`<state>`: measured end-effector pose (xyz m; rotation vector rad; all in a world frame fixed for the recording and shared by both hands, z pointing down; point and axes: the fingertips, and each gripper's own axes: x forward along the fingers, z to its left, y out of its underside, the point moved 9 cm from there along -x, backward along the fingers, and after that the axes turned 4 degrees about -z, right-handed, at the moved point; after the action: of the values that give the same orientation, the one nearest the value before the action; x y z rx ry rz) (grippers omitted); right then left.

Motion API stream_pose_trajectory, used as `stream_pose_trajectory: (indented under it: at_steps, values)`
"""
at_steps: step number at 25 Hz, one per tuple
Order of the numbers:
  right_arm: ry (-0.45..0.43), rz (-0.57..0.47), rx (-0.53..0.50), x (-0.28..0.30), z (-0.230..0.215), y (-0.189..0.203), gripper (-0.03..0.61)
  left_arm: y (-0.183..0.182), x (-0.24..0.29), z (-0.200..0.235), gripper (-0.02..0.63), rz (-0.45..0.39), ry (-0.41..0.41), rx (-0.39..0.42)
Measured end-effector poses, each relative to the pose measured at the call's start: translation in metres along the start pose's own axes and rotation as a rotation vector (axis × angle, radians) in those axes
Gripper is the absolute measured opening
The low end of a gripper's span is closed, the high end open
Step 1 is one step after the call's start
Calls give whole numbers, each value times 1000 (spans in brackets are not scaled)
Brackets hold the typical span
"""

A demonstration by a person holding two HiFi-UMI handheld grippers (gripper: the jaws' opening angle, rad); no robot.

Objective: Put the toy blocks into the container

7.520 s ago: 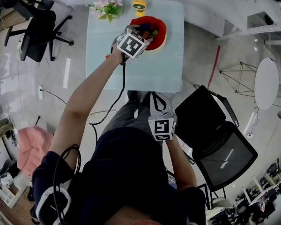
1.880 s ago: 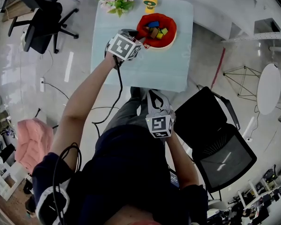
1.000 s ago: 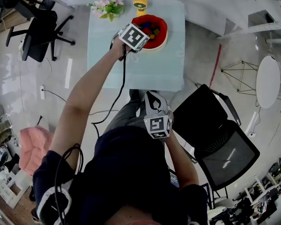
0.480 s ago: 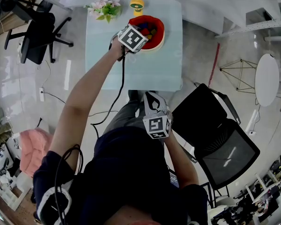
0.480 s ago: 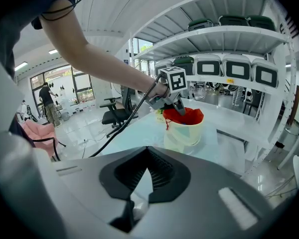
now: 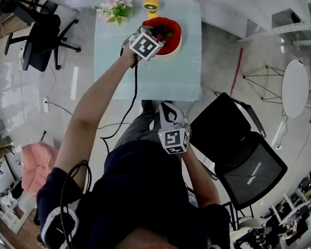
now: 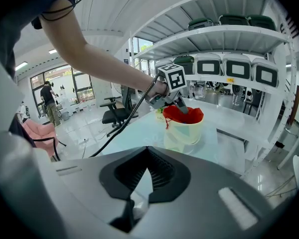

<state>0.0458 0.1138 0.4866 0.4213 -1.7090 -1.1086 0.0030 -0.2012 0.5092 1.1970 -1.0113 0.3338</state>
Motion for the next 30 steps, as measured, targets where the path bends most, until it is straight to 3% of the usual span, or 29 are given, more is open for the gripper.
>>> stream_pose_trajectory:
  at_steps: [5, 11, 17, 26, 30]
  values:
    - [2, 1, 0, -2, -2, 1, 0, -6, -7, -2, 311, -49, -13, 37]
    - [1, 0, -4, -1, -2, -1, 0, -7, -18, -3, 316, -80, -25, 47]
    - [-1, -3, -7, -1, 0, -1, 0, -8, -43, -6, 311, -165, -85, 71]
    - [10, -17, -17, -3, -6, -6, 0, -9, -110, -12, 265, -352, -209, 90]
    - [19, -24, -24, -5, -9, -9, 0, -11, -140, -16, 217, -423, -257, 101]
